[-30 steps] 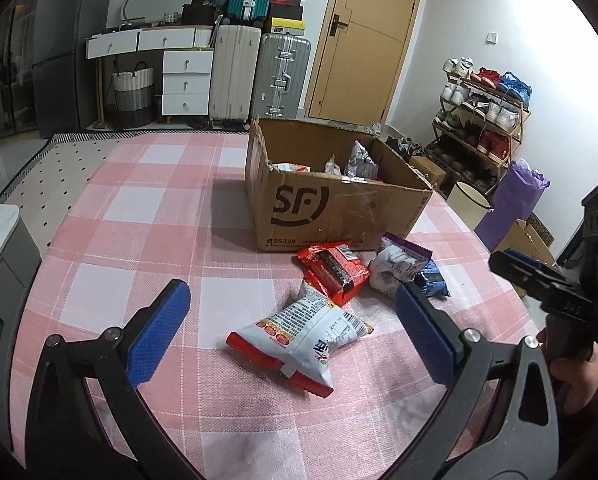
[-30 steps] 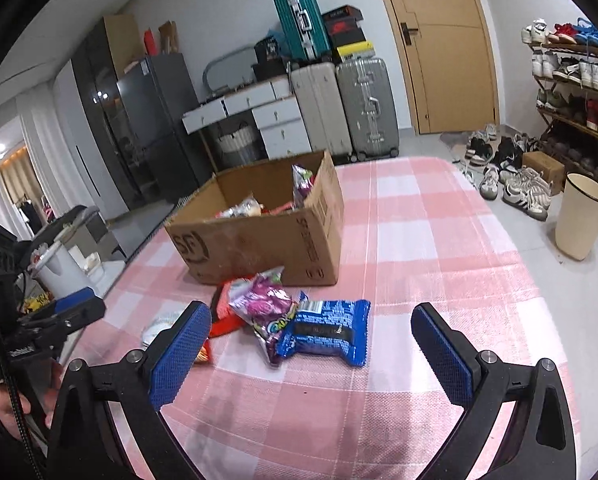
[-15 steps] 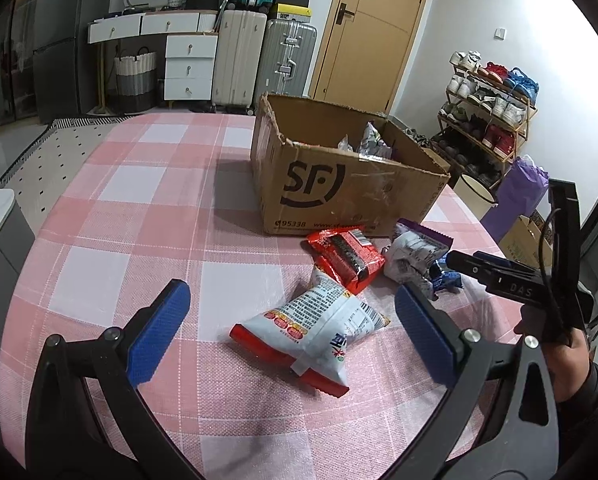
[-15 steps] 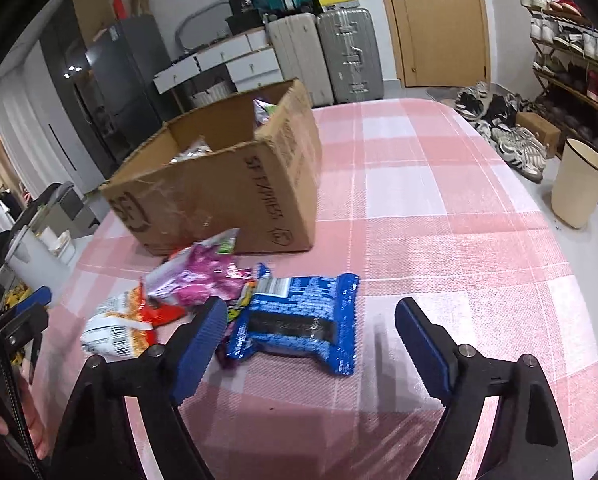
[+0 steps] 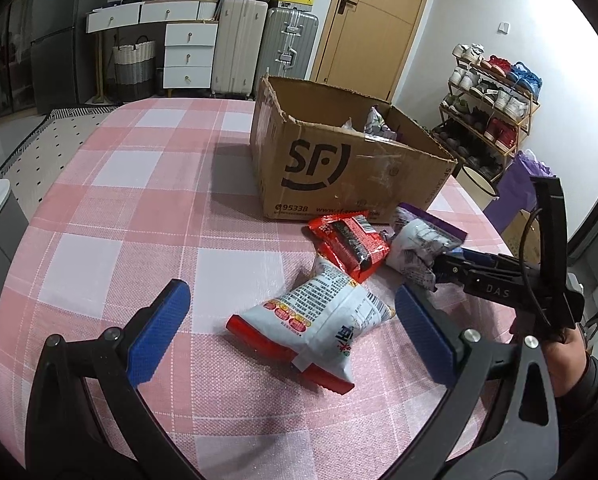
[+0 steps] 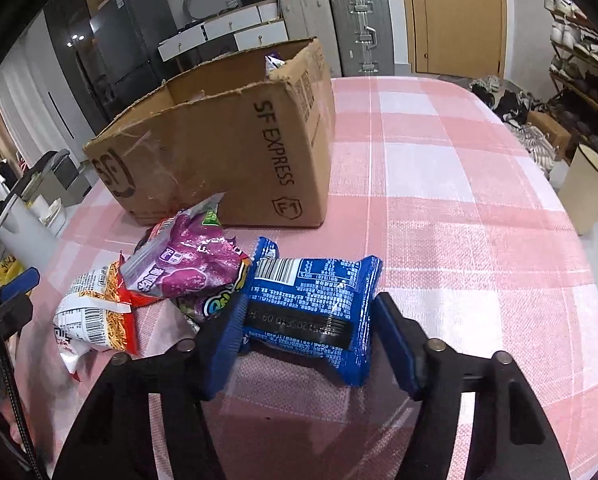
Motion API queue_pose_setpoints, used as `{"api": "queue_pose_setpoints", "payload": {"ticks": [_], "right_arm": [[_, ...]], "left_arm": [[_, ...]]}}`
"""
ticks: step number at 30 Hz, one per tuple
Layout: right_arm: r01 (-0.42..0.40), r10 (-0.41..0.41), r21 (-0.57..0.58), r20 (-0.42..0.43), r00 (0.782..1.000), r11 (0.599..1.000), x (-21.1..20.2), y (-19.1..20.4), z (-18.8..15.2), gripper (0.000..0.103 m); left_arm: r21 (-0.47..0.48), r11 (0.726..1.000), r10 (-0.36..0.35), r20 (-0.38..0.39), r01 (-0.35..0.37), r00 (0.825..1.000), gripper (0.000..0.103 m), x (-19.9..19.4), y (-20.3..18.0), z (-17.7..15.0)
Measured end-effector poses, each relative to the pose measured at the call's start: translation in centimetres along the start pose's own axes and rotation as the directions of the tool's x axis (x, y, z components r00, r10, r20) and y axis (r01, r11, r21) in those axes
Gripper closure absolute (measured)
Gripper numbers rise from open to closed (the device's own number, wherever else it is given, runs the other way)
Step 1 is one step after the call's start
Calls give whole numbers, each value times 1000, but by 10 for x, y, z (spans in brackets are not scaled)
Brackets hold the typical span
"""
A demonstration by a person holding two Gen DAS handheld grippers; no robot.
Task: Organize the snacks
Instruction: 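Grasp the blue Oreo pack with the right tool while the left tool grasps the white-red chip bag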
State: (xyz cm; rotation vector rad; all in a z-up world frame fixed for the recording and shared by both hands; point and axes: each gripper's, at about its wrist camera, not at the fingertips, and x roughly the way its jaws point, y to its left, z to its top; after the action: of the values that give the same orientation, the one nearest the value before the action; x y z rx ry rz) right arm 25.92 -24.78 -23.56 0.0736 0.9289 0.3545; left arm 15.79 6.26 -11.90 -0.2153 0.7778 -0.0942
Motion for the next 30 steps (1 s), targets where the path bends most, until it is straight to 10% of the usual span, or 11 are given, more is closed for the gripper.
{"api": "queue_pose_setpoints", "payload": {"ticks": [30], "right_arm": [[-148,136,59,165,977,987,-84,-15,-24,58]], "left_arm": [[9,1000,-16,-109,17,994,1,22,-16,-4]]}}
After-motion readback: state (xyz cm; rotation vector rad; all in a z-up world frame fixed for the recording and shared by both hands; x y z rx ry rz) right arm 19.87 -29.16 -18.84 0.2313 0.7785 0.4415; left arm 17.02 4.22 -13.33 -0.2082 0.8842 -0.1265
